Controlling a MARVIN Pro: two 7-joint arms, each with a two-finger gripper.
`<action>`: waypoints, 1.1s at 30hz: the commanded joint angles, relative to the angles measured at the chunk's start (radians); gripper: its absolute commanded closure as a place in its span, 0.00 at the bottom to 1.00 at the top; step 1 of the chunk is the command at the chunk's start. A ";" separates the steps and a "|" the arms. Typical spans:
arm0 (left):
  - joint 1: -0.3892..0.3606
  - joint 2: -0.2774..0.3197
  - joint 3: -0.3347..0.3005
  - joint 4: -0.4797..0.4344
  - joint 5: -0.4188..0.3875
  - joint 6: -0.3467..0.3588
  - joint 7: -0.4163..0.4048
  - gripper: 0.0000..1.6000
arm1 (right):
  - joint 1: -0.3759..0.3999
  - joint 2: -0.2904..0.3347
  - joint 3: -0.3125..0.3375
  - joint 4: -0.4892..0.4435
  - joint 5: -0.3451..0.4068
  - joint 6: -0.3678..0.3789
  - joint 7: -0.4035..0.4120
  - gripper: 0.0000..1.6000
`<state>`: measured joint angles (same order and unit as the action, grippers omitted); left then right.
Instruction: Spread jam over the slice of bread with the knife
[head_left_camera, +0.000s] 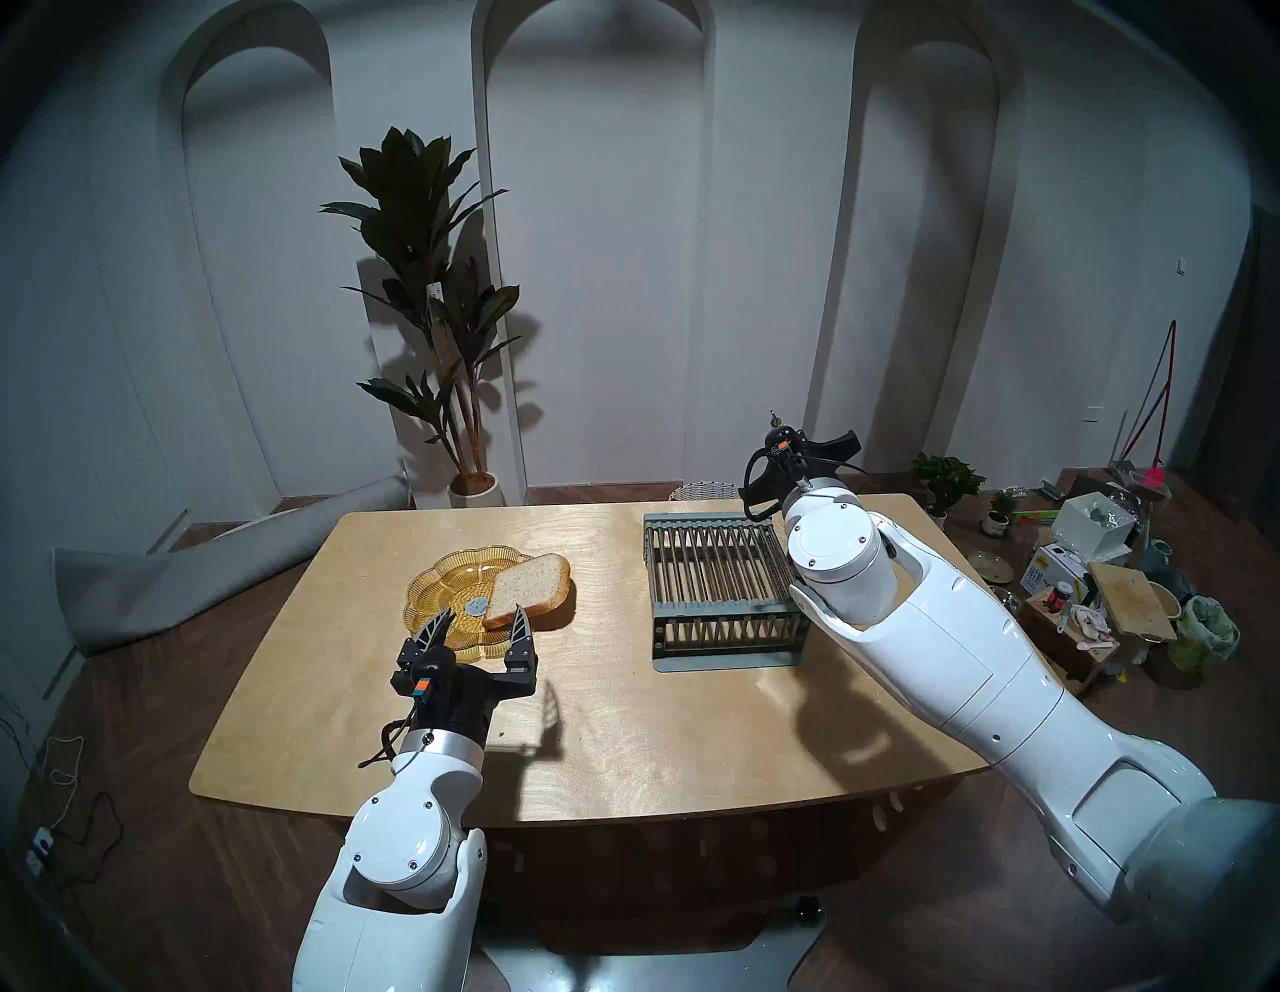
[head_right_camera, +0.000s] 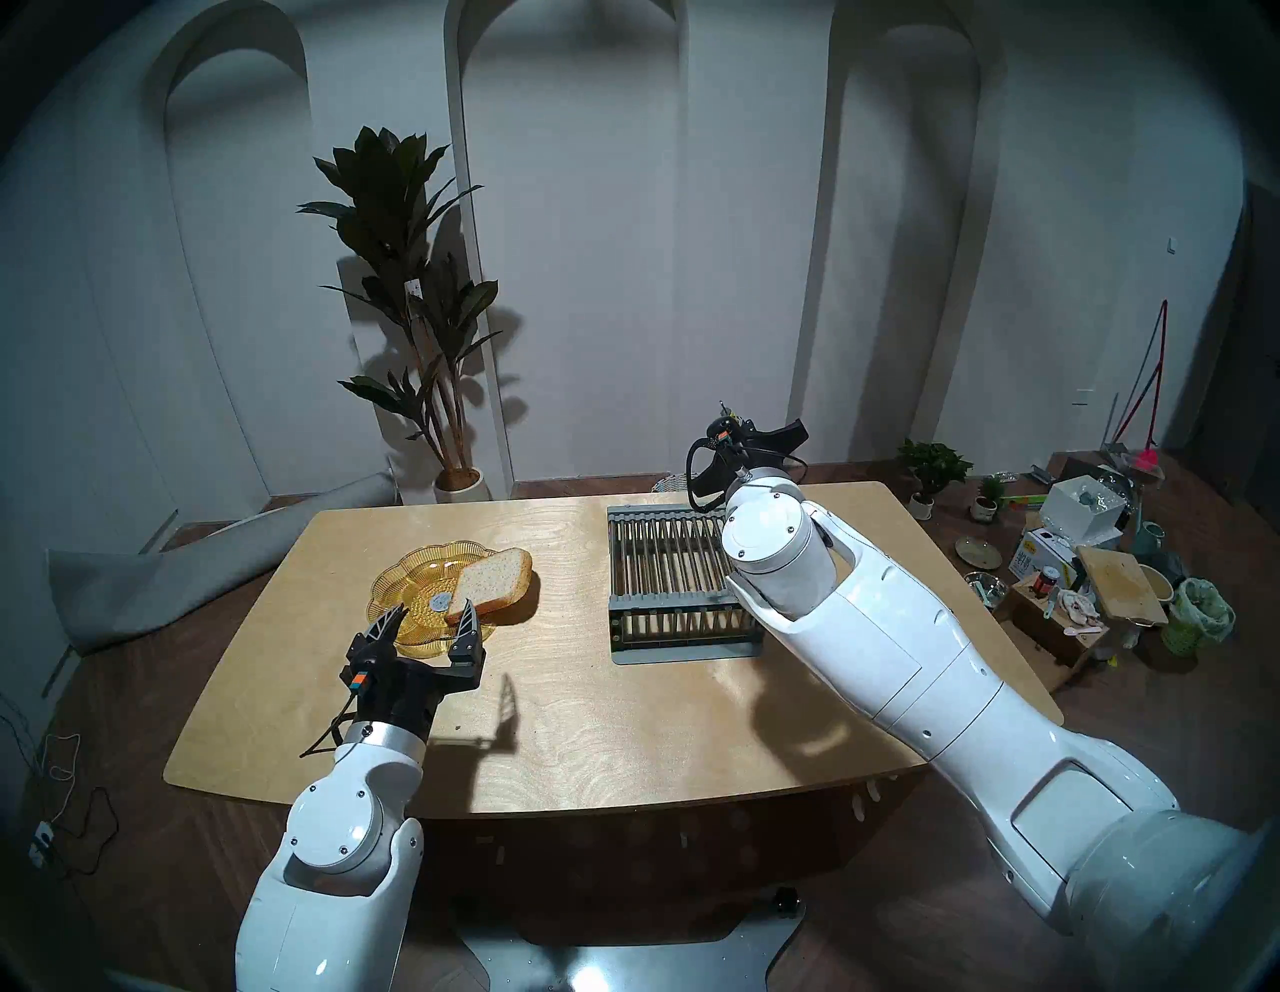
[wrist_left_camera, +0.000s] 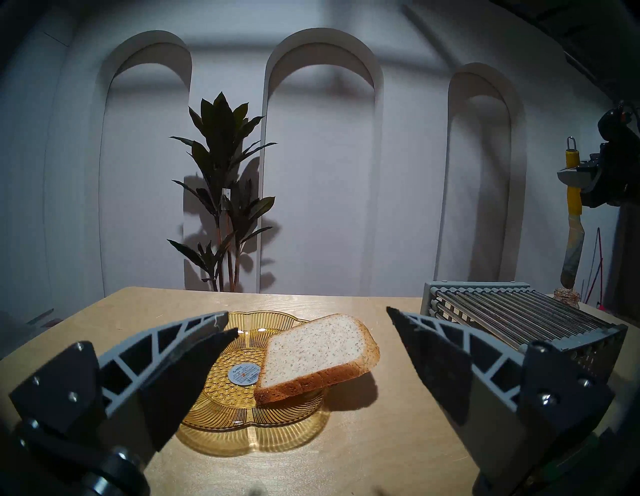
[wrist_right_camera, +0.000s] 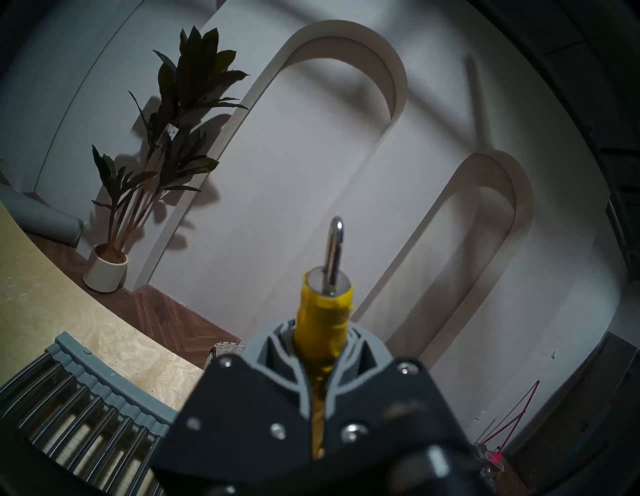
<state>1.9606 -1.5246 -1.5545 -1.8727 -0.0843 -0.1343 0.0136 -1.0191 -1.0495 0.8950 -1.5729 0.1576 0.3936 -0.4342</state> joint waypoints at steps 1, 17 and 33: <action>-0.031 -0.001 0.005 -0.012 0.003 0.005 -0.001 0.00 | 0.013 0.007 0.025 -0.051 0.014 -0.012 0.002 1.00; -0.024 0.003 -0.005 -0.024 0.001 0.000 -0.002 0.00 | 0.007 -0.003 0.066 -0.226 0.100 -0.022 0.003 1.00; 0.002 0.003 -0.030 -0.039 0.010 -0.003 0.010 0.00 | 0.045 -0.135 -0.023 -0.272 0.173 0.002 -0.024 1.00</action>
<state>1.9542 -1.5209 -1.5772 -1.8794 -0.0783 -0.1297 0.0163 -1.0198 -1.0940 0.9172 -1.8372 0.3117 0.3915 -0.4368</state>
